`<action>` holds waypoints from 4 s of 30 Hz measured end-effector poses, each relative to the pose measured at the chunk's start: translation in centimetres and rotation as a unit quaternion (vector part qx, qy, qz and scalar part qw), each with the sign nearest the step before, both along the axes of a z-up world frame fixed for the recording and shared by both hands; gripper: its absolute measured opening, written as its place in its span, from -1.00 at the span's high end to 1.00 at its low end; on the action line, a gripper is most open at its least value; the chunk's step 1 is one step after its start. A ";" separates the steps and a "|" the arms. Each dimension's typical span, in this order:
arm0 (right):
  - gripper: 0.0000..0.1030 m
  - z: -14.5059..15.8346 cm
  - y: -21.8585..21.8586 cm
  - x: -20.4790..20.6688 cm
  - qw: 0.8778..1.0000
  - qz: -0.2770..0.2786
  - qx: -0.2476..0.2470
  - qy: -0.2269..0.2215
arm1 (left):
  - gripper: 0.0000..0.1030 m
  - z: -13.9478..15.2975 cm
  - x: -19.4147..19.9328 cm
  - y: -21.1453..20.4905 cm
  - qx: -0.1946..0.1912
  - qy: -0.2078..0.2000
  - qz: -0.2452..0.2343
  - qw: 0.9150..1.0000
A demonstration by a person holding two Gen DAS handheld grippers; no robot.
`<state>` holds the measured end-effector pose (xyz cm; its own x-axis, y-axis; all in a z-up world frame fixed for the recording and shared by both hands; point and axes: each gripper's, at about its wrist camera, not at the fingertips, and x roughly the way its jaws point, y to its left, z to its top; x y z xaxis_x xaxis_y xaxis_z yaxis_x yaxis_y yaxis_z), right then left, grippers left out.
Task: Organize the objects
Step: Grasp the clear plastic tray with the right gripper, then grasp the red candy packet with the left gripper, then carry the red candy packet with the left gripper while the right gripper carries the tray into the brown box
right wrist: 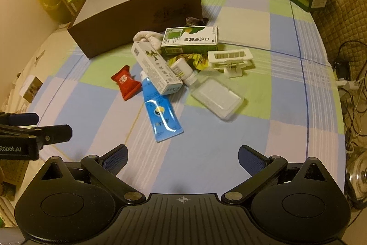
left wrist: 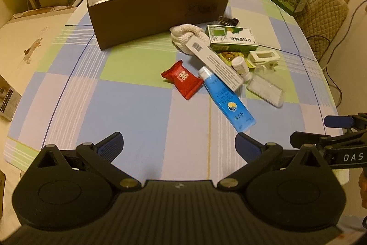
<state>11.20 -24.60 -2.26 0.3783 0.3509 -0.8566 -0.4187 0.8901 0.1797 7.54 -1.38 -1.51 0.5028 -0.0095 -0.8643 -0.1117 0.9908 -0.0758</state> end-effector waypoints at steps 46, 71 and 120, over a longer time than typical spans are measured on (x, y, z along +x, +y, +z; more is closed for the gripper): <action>-0.03 -8.1 -0.3 10.7 0.993 0.098 -0.041 -0.046 | -0.98 -6.0 7.5 3.0 -0.006 0.031 0.082 0.996; -0.03 -7.7 -5.0 10.0 0.998 0.015 -0.047 -0.035 | -0.41 -10.0 13.6 2.5 -0.025 0.007 0.089 0.996; -0.02 0.4 1.7 12.4 0.991 0.059 0.094 -0.068 | 0.55 1.4 12.8 5.8 -0.043 -0.069 0.023 0.996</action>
